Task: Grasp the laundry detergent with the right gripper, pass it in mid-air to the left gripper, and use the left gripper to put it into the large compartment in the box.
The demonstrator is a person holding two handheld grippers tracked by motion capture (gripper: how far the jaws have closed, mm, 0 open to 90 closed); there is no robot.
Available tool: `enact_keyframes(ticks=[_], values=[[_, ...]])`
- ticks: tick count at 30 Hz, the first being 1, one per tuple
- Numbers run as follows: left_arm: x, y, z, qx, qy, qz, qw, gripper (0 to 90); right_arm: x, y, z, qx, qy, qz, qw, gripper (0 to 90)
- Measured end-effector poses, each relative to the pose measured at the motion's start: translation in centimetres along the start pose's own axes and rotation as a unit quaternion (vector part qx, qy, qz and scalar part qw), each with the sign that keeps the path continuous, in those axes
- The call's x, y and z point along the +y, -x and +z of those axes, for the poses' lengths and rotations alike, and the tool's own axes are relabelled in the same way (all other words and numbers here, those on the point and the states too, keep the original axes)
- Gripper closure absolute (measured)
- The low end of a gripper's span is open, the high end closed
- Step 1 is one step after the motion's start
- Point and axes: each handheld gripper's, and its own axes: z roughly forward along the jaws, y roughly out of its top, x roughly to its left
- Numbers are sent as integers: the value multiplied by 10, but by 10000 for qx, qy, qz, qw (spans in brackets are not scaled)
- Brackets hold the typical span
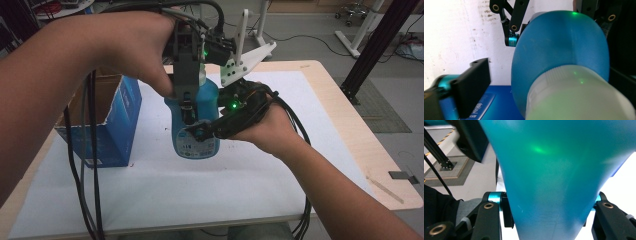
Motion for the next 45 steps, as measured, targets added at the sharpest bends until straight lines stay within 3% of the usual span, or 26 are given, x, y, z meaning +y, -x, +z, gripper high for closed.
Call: enact_keyframes(ticks=[31,45], values=[[3,0,0,11,57,30,10000,172,-1,2,-2,31,70,65,9999,475],[7,0,0,-44,48,97,9999,299,-2,3,-4,44,113,95,9999,475]])
